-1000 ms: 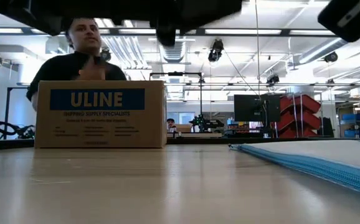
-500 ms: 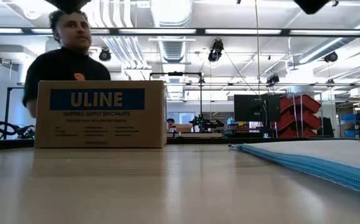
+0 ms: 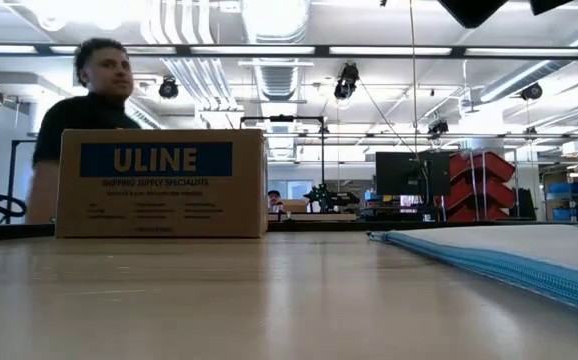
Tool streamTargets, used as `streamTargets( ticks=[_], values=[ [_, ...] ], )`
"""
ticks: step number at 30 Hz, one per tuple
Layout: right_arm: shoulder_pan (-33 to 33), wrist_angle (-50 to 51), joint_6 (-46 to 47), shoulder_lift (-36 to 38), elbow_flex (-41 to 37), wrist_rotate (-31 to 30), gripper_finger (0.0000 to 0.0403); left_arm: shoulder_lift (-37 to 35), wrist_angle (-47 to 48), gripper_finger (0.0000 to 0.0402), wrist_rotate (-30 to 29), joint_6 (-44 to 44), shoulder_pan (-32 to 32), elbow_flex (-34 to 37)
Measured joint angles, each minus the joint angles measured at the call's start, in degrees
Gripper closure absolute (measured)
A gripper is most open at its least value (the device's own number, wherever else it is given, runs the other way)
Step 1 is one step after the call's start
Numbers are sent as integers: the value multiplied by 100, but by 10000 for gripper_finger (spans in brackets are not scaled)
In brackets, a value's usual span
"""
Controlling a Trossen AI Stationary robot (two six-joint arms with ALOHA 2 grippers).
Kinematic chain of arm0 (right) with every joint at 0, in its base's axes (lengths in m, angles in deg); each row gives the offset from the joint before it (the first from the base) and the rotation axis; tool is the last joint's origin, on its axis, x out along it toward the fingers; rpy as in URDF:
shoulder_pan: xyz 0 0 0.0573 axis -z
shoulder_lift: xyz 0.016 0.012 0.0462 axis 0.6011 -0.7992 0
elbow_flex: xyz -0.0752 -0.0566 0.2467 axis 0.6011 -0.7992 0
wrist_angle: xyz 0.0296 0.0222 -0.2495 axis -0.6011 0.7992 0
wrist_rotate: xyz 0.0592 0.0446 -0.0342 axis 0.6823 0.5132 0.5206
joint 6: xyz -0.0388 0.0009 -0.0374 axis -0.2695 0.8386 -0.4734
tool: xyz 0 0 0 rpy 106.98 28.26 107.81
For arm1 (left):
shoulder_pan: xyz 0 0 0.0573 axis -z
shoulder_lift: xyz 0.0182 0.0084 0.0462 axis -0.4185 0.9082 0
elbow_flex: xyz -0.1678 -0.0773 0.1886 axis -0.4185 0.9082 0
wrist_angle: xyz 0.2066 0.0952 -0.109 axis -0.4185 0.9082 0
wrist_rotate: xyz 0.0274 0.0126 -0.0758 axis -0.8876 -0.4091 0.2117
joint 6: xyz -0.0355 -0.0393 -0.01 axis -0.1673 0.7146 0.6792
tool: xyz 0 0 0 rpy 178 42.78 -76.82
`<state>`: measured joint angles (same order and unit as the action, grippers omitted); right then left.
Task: Pack items into zip bag
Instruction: Open the cardboard box using a gray knife
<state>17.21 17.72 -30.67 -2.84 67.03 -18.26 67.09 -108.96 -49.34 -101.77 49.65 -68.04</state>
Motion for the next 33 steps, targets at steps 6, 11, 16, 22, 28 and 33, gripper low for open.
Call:
streamTargets(
  ticks=[6,11,16,22,28,33],
  values=[
    [19,-112,2,-96,1,-7,298,0,100,256,5,2,-35,-70],
    [19,-151,2,-94,1,-6,298,0,108,294,2,44,-40,-29],
    [16,-151,21,-96,4,36,298,0,95,344,39,46,-39,-59],
    [15,-157,43,-96,6,29,298,0,97,350,133,179,-55,-75],
    [12,-145,31,-58,4,-71,256,-36,94,350,65,379,-52,-75],
    [19,-34,-253,192,6,-460,172,-233,58,350,-484,423,-6,-42]
  ],
)
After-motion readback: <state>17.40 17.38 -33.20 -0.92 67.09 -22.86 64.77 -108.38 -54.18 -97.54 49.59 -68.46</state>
